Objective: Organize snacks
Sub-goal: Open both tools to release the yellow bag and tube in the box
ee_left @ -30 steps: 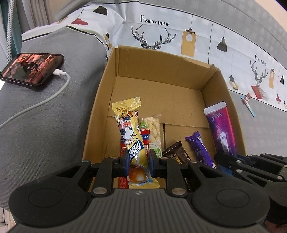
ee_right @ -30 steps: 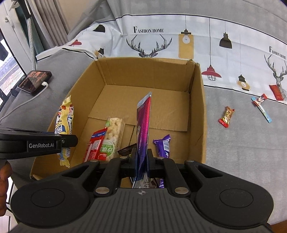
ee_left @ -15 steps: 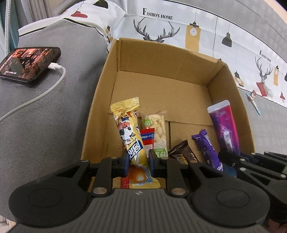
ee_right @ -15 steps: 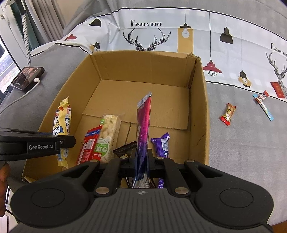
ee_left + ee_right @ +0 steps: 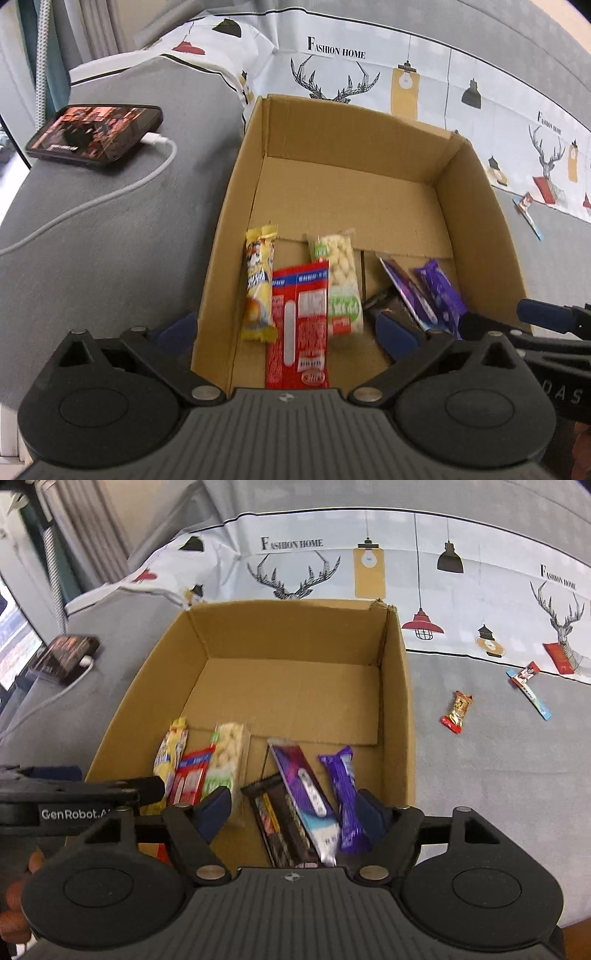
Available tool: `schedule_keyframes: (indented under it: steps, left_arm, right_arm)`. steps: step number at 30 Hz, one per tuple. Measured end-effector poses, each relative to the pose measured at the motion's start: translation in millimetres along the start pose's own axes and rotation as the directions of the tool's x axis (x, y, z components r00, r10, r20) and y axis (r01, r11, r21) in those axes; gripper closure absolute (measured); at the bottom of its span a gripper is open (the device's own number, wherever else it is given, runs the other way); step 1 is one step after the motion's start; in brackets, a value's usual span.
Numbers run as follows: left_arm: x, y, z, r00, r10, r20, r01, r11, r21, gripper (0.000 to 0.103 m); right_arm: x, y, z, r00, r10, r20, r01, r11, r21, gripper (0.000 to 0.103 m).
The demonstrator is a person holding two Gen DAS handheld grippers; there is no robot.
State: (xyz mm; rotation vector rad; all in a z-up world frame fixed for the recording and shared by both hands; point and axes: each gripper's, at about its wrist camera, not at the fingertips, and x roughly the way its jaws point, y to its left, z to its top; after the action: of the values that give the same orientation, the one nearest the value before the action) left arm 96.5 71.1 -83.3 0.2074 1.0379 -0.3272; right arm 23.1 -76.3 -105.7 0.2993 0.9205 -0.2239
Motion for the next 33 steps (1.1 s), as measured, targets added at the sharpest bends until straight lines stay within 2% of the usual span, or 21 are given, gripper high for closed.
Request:
schedule_keyframes:
  steps: [6,17,33]
  left_arm:
    - [-28,-5,-25,1.000,0.015,0.017,-0.015,1.000,0.020,0.000]
    - [-90,-12,-65,0.997,0.011,0.079,-0.013,1.000,0.017,0.000]
    - [-150,-23,-103,0.983,0.034,0.179,-0.040,0.999,0.030,0.000]
  right_arm:
    - [-29,8,-20,1.000,-0.017,0.001,0.017,1.000,-0.026,0.017]
    - [-94,12,-60,0.997,-0.027,0.078,0.030,0.999,-0.037,0.010]
    - [-158,16,-100,0.976,-0.001,0.216,0.006,1.000,-0.025,0.006]
